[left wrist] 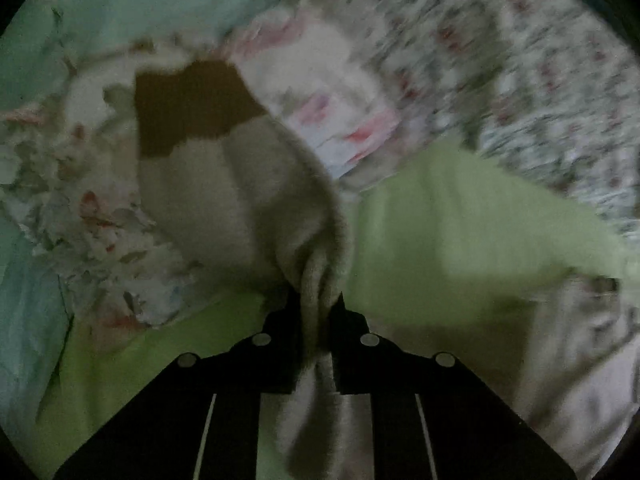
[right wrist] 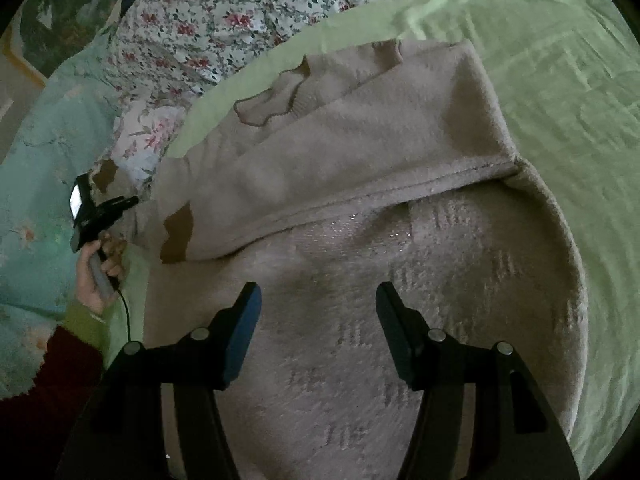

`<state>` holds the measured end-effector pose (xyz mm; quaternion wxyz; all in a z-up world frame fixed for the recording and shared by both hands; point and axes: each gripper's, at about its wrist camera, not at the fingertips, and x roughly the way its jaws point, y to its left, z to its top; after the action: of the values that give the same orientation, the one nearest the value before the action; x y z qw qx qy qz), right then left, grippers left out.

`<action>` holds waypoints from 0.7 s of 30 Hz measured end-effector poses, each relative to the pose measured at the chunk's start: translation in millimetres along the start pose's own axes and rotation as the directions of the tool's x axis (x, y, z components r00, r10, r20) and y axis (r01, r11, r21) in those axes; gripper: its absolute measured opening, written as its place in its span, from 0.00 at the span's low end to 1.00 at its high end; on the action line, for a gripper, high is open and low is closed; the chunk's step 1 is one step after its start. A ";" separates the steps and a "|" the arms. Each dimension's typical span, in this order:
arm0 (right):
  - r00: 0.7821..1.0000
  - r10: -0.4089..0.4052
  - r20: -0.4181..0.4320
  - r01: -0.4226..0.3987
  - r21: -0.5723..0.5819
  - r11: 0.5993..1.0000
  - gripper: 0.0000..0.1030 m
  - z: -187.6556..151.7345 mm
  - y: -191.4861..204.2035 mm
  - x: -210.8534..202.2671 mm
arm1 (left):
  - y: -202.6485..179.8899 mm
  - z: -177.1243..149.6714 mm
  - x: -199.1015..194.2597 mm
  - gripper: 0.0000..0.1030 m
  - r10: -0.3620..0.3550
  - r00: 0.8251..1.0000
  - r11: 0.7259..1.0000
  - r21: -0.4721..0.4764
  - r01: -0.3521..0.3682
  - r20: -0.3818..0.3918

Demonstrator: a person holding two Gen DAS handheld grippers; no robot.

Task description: Fold small clothes

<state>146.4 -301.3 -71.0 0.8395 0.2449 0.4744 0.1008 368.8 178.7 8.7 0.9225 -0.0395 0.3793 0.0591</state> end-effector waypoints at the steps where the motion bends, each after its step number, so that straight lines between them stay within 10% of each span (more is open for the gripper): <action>1: 1.000 0.004 0.005 -0.004 -0.002 1.000 0.59 -0.5 1.5 -2.6 | -8.3 -2.5 -14.2 0.10 -0.033 0.999 0.999 0.002 0.033 0.021; 8: 0.999 0.018 0.034 -0.018 -0.002 1.000 0.59 -3.2 5.2 -18.6 | -86.2 -23.5 -92.7 0.10 -0.274 0.954 0.959 0.102 0.263 0.118; 12: 0.999 0.015 0.051 -0.016 0.018 1.000 0.59 -4.1 -0.9 -24.6 | -156.1 -44.9 -109.9 0.10 -0.424 0.902 0.890 0.221 0.398 0.083; 21: 0.998 0.019 0.053 -0.024 0.091 0.996 0.59 4.6 -25.5 -18.6 | -248.0 -122.1 -77.5 0.15 -0.427 0.894 0.789 0.428 0.442 -0.136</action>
<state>138.8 -332.2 -68.0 0.8384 0.2909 0.4537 0.0814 263.7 -87.3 -16.3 0.8888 0.0867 0.3780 -0.2441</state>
